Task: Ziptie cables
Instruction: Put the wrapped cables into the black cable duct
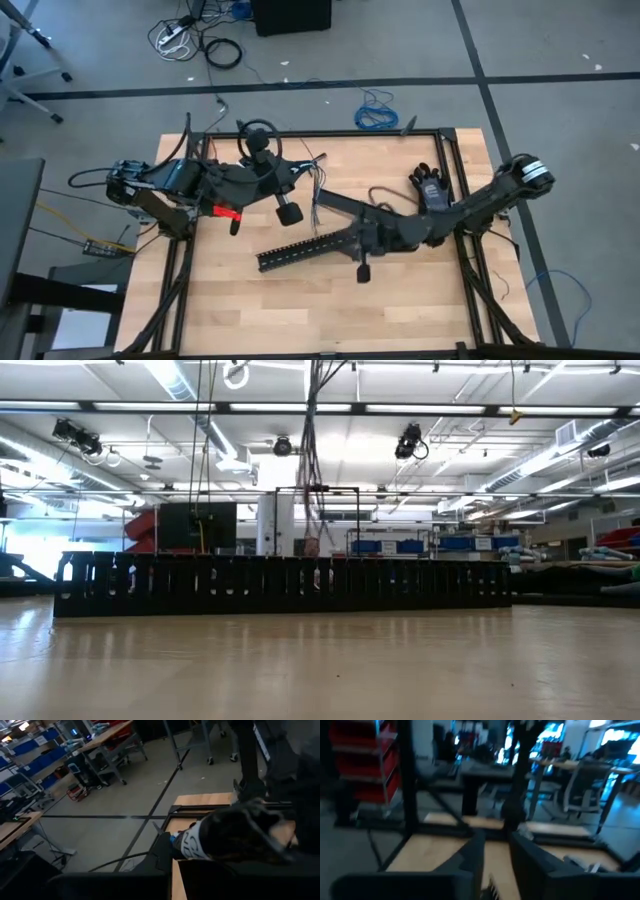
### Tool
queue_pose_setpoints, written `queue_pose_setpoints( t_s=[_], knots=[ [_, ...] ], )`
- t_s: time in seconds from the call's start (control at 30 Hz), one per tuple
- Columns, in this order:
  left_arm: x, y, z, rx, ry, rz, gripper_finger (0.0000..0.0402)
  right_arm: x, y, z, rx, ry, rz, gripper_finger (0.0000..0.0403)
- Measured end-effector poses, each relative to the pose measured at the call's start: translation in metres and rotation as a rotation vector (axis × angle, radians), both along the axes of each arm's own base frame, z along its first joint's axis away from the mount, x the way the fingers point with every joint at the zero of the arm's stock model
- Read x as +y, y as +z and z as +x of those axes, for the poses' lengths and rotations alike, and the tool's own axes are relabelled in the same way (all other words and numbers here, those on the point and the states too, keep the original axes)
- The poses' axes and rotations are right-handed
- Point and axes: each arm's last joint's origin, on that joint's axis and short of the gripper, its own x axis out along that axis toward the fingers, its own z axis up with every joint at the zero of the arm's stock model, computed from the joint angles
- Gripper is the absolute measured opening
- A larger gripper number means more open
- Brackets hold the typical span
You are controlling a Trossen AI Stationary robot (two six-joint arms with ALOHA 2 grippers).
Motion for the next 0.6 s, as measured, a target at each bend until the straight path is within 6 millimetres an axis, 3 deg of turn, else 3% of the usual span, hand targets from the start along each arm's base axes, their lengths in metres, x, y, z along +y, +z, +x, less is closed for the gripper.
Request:
queue_pose_setpoints(
  t_s=[0.13,0.3,0.43,0.6],
  knots=[
    [-0.001,0.0,0.0,-0.001,-0.012,-0.009,0.0,-0.011,0.022,-0.013,-0.058,-0.037,0.024,0.0162],
    [-0.001,0.0,0.0,-0.004,-0.018,-0.02,0.0,-0.03,0.041,-0.029,-0.058,-0.293,-0.052,0.0231],
    [-0.001,-0.001,0.0,0.0,-0.02,-0.02,0.0,-0.048,0.063,-0.048,-0.104,-0.455,-0.054,0.0261],
    [-0.001,-0.002,0.0,0.014,-0.02,-0.018,0.0,-0.066,0.096,-0.084,-0.218,-0.508,-0.006,0.0271]
  ],
)
